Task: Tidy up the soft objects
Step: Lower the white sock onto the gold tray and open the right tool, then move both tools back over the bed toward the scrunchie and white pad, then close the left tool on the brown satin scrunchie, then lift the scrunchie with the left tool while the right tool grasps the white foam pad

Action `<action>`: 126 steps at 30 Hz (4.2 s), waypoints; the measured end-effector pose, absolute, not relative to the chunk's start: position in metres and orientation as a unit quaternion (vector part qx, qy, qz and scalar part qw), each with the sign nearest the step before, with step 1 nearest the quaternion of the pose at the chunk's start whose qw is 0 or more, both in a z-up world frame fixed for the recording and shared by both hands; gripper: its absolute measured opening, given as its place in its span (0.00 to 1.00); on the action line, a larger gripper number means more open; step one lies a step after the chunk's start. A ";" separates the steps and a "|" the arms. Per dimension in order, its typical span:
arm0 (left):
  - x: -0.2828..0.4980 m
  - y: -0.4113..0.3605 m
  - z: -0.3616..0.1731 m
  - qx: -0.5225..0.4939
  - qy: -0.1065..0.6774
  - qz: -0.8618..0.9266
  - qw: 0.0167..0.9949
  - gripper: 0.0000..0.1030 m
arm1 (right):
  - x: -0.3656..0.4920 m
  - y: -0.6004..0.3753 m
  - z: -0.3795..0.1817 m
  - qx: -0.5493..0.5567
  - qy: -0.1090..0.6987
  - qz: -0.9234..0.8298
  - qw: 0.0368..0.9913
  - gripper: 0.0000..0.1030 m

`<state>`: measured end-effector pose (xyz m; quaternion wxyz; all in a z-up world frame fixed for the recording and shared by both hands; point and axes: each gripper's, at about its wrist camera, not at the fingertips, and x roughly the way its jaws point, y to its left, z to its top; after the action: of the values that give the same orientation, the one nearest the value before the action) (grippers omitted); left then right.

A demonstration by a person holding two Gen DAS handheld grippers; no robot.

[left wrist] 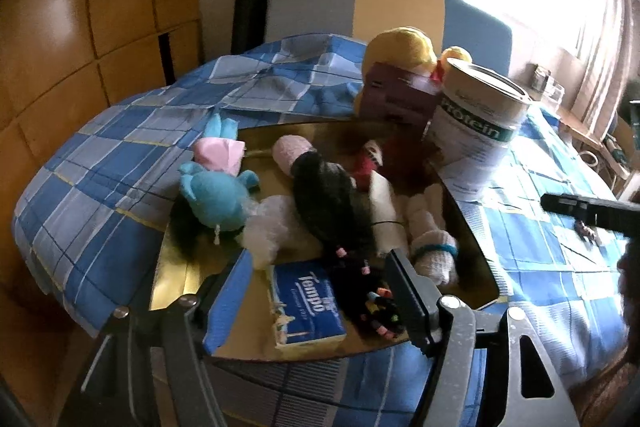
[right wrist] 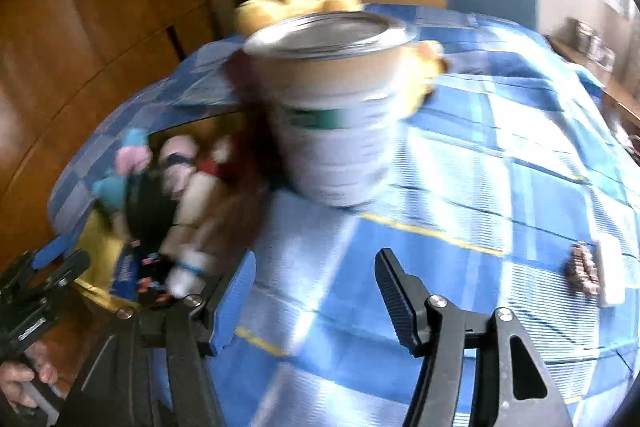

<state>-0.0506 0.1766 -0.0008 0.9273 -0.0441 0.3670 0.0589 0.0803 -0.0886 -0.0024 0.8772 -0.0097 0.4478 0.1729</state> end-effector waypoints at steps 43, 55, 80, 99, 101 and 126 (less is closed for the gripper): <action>0.040 -0.061 -0.013 0.083 0.417 -0.181 0.887 0.73 | 0.089 -0.423 -0.042 0.415 0.351 -0.196 0.816 0.61; 0.089 -0.167 -0.032 0.079 0.443 -0.298 0.842 0.71 | 0.076 -0.442 -0.050 0.480 0.326 -0.198 0.790 0.61; 0.151 -0.276 -0.082 0.100 0.458 -0.356 0.808 0.09 | 0.073 -0.445 -0.053 0.512 0.312 -0.172 0.782 0.61; 0.067 -0.087 -0.091 0.031 0.463 -0.277 0.841 0.09 | 0.093 -0.426 -0.057 0.456 0.370 -0.158 0.794 0.61; 0.065 -0.087 -0.094 0.030 0.458 -0.273 0.845 0.10 | 0.094 -0.424 -0.058 0.448 0.375 -0.161 0.795 0.61; 0.055 -0.079 -0.101 0.017 0.414 -0.286 0.864 0.11 | 0.164 -0.424 -0.072 0.136 0.566 -0.118 0.804 0.70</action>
<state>0.0546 -0.0791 -0.1007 0.8641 0.0167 0.4136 -0.2864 0.1641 -0.4243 -0.0717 0.8044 0.1362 0.5661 -0.1176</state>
